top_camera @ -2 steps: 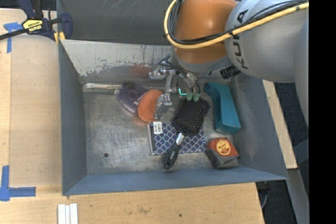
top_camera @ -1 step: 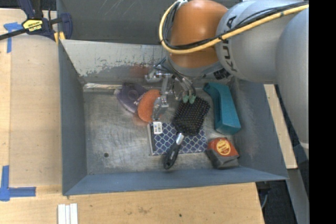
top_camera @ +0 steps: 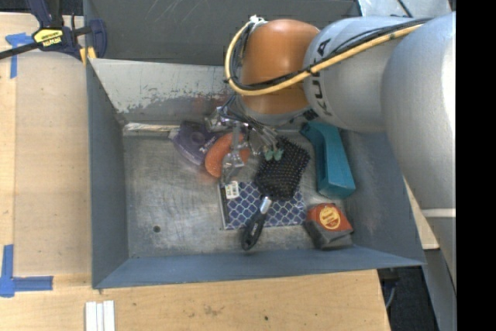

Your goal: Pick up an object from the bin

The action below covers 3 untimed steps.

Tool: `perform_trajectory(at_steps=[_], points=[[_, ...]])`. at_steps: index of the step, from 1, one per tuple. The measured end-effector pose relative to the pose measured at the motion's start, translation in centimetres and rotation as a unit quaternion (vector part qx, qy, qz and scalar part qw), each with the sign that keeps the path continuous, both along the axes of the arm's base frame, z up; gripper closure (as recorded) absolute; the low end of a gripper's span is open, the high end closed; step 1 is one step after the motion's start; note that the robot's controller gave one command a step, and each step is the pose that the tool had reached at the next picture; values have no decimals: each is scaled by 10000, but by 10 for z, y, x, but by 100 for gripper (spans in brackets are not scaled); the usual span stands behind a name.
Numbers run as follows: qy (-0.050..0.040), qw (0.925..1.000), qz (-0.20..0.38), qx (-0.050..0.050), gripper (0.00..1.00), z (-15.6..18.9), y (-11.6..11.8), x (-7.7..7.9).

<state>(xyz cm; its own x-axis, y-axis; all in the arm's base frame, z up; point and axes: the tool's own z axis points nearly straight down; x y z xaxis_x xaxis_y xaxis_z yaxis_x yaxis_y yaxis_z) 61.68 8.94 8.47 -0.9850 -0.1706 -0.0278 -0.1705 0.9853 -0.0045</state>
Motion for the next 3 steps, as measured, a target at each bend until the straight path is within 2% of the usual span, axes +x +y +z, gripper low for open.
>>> perform_trajectory(at_steps=[1,2,3], points=[[10,10000,10,12,100,7,1,0],[11,10000,9,13,100,7,1,0],[119,9999,-64,2,100,134,7,5]])
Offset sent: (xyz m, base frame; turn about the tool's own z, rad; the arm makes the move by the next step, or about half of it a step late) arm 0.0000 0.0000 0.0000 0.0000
